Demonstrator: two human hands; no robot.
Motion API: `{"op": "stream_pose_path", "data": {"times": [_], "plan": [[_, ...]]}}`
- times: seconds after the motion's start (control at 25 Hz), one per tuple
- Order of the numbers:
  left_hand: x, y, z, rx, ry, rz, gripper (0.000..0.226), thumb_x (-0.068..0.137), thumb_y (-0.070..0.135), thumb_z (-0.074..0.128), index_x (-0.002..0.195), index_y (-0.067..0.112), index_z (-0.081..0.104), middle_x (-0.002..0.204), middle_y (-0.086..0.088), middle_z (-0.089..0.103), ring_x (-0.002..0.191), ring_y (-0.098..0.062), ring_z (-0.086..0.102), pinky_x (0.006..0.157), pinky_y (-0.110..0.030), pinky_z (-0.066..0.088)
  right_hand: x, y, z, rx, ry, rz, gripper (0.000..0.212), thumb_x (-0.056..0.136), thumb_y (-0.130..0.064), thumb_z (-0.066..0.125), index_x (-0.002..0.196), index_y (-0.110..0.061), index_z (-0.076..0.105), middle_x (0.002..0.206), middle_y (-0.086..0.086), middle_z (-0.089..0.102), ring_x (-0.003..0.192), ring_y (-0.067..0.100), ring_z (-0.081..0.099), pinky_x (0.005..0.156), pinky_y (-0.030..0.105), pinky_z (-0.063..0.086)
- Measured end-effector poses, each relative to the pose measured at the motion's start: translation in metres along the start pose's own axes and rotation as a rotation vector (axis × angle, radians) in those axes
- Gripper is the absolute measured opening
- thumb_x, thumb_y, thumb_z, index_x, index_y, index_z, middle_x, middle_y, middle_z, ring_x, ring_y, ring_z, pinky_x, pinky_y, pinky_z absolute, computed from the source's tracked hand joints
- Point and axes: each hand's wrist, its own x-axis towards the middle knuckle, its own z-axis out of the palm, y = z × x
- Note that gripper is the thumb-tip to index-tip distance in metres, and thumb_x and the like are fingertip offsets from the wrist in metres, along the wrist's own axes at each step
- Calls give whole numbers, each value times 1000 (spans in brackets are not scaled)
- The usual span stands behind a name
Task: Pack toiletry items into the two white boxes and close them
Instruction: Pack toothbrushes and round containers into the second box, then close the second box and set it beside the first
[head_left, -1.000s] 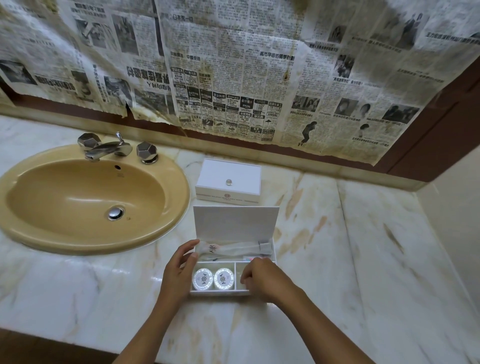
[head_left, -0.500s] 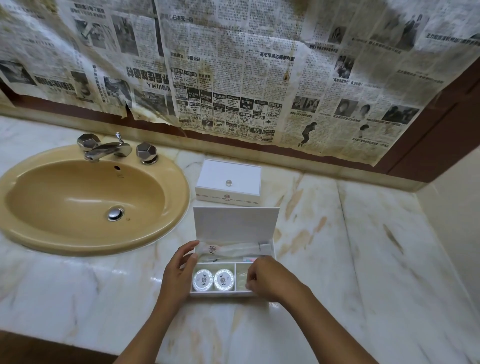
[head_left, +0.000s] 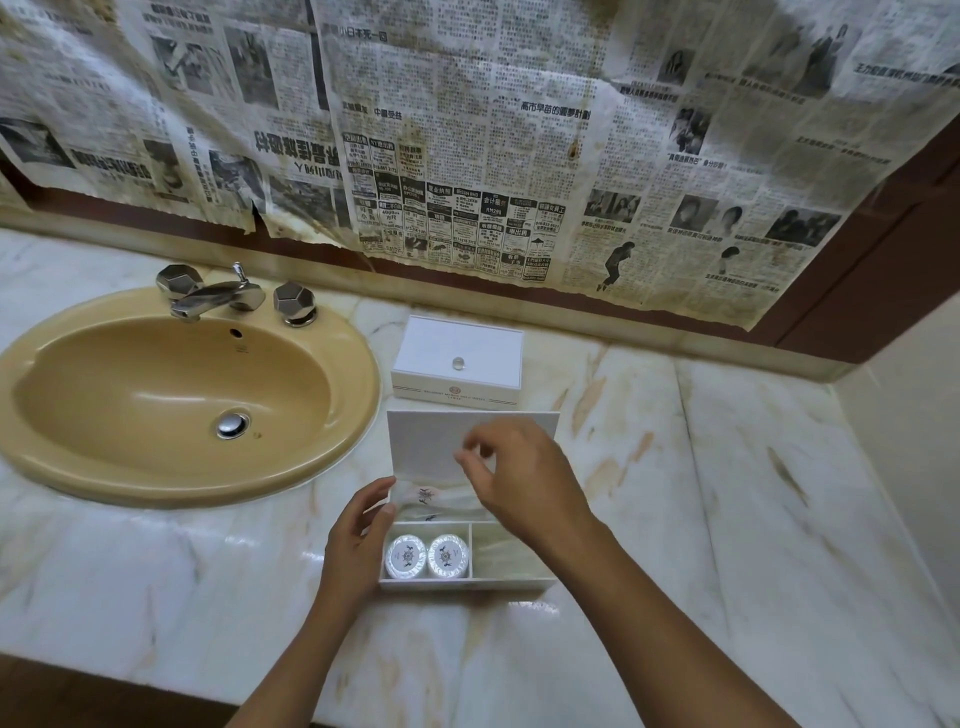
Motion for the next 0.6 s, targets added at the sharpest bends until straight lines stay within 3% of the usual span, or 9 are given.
{"op": "stream_pose_path", "data": {"times": [0.08, 0.2, 0.36, 0.48, 0.6], "plan": [[0, 2, 1, -31, 14, -18, 32, 94, 2, 58, 115, 26, 63, 108, 17, 68, 91, 15, 61, 76, -4, 45, 13, -4, 4, -61, 124, -81, 26, 90, -27, 62, 113, -19, 67, 102, 1, 63, 100, 20, 52, 87, 33, 38], [0, 2, 1, -59, 36, -56, 31, 95, 5, 57, 121, 21, 61, 111, 6, 66, 90, 16, 61, 75, -2, 45, 22, 0, 13, -231, -13, -45, 36, 94, -28, 55, 129, -20, 57, 116, 3, 55, 111, 24, 45, 92, 39, 33], [1, 1, 0, -122, 42, -108, 27, 104, 16, 40, 120, 17, 61, 110, 4, 69, 94, -1, 68, 72, -13, 53, 15, 2, 10, -267, -60, -49, 23, 95, -14, 50, 110, -20, 66, 108, 0, 59, 105, 24, 46, 84, 36, 29], [4, 1, 0, -178, 45, -170, 35, 106, 23, 35, 122, 11, 63, 116, -7, 69, 108, -20, 66, 84, -26, 52, 1, -1, 2, -220, -195, -54, 23, 95, -10, 50, 106, -21, 67, 103, -1, 59, 102, 21, 50, 83, 34, 32], [2, 4, 1, -160, 68, -186, 38, 106, 29, 34, 117, 16, 67, 112, -4, 71, 105, -19, 67, 89, -33, 51, -16, 0, 3, -188, -332, -41, 23, 90, -7, 56, 106, -21, 67, 107, 0, 62, 102, 22, 55, 88, 33, 35]]}}
